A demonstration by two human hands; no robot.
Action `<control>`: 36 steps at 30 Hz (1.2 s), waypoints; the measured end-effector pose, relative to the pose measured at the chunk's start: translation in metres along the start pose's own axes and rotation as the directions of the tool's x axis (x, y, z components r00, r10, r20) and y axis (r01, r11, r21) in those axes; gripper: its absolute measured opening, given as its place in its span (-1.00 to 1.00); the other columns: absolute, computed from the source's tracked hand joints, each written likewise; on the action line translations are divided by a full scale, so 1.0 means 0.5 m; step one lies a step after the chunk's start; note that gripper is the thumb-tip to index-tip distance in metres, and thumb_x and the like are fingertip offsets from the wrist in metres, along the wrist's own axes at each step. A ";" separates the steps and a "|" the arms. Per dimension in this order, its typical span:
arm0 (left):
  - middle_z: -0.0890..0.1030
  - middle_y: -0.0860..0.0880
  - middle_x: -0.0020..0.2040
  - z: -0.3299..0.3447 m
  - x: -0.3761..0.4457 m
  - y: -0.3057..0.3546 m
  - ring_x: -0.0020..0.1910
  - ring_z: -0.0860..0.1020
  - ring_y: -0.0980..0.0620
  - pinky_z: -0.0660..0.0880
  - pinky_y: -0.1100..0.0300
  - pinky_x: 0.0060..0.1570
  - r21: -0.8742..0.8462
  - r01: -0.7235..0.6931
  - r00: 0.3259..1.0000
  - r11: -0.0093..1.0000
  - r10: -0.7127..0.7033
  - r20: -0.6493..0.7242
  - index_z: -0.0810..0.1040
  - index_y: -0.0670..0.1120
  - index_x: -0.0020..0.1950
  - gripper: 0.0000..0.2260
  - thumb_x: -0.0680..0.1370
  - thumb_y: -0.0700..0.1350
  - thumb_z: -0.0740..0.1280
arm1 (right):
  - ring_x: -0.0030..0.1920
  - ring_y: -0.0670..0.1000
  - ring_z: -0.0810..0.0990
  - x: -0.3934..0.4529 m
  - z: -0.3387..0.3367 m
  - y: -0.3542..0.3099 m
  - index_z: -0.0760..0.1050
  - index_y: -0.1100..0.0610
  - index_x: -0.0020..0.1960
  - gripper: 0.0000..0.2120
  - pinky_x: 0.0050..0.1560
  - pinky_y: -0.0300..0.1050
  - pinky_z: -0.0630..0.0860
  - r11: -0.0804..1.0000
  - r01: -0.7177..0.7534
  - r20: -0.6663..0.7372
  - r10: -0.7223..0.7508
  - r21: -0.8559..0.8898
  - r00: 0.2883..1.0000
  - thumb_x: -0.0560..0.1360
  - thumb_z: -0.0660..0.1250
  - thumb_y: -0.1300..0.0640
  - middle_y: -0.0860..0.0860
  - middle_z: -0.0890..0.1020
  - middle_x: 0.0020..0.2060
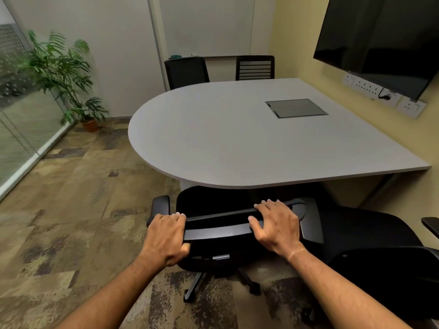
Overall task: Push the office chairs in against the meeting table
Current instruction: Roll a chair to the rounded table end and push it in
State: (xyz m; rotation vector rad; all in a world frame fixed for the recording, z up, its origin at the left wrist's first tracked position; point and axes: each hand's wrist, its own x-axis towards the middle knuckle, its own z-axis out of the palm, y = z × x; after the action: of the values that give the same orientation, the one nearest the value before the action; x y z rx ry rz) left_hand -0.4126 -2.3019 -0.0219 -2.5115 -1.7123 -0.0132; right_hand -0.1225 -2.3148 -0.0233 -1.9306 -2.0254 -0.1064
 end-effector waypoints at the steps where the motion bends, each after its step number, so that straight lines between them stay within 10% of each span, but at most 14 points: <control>1: 0.57 -0.02 -0.09 0.000 -0.003 -0.004 -0.13 0.55 -0.07 0.41 0.04 -0.03 -0.010 0.003 1.000 1.000 -0.003 -0.004 0.48 -0.07 0.01 -0.59 0.28 0.11 0.15 | 0.16 0.08 0.60 0.000 0.001 -0.004 0.64 0.12 0.15 -0.42 0.30 0.04 0.45 1.000 -0.001 0.010 0.001 0.000 1.000 0.46 0.06 -0.22 0.08 0.68 0.08; 36: 0.65 0.04 -0.03 0.042 0.213 -0.473 -0.03 0.60 -0.04 0.46 0.07 0.09 -0.048 -0.160 0.987 0.986 0.159 -0.031 0.59 -0.01 0.15 -0.40 0.17 0.16 0.24 | -0.12 0.05 0.66 0.187 0.137 -0.395 0.68 0.07 -0.03 -0.52 -0.08 -0.03 0.58 0.961 -0.268 -0.110 0.259 -0.071 0.960 0.43 0.15 -0.24 -0.02 0.70 -0.19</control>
State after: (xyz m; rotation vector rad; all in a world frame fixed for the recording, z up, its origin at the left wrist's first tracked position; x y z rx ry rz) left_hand -0.5942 -2.1154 -0.0171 -2.6642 -1.5142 -0.0780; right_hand -0.3313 -2.2205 -0.0252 -2.1828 -1.7084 -0.2224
